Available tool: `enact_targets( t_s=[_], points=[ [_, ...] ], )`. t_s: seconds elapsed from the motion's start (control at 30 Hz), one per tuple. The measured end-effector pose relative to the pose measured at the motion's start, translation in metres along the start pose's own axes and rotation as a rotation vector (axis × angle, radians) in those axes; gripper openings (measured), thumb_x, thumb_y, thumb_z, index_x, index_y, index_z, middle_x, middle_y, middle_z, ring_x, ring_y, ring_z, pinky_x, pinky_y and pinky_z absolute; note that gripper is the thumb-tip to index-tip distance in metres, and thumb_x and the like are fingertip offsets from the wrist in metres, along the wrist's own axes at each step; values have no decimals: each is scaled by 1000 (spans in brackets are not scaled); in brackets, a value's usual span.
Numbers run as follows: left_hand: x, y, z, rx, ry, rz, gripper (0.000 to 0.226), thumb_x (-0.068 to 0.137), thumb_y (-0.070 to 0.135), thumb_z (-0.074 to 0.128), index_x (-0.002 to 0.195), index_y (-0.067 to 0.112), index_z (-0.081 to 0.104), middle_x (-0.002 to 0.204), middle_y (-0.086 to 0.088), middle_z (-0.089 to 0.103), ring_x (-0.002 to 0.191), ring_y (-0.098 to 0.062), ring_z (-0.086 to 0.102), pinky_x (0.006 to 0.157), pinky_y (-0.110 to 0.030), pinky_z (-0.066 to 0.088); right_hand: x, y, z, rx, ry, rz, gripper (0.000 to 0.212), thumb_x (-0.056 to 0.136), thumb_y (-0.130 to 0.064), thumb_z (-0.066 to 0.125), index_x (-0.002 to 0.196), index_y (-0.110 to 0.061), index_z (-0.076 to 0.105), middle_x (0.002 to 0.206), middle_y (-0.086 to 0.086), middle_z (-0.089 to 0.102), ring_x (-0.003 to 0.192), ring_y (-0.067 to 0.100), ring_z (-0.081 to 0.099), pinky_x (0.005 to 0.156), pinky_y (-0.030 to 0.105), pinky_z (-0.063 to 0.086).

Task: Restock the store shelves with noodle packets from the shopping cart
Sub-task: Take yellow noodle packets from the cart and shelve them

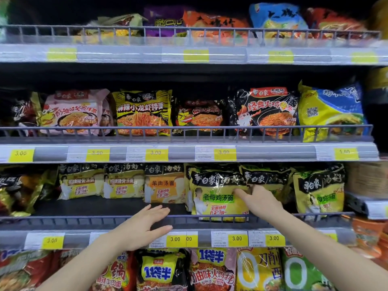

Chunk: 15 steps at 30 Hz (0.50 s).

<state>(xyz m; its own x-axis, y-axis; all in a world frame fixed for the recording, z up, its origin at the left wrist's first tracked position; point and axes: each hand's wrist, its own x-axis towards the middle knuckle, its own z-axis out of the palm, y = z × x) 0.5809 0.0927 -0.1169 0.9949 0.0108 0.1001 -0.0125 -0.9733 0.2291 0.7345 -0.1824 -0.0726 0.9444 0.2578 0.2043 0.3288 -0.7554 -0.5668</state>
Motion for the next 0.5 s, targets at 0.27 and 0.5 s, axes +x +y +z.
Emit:
enact_targets(
  t_s=[0.27,0.5],
  points=[
    [-6,26,-40,101,-110,-70,73,88,61,41,146,19,29,153,5,28,140,-11,26,113,-24,17,-39,-24,-20,-622,-99,-211,45,91,-44,47,124,-13,53,124,6,59,113,26,56,89,34,45],
    [-67,48,-89,124,-37,-148,60,93,51,43,143,20,37,148,4,39,134,-13,37,108,-28,32,-78,-60,-28,-619,-255,-328,39,93,-36,48,122,-12,55,119,7,62,108,27,60,86,37,47]
  ],
)
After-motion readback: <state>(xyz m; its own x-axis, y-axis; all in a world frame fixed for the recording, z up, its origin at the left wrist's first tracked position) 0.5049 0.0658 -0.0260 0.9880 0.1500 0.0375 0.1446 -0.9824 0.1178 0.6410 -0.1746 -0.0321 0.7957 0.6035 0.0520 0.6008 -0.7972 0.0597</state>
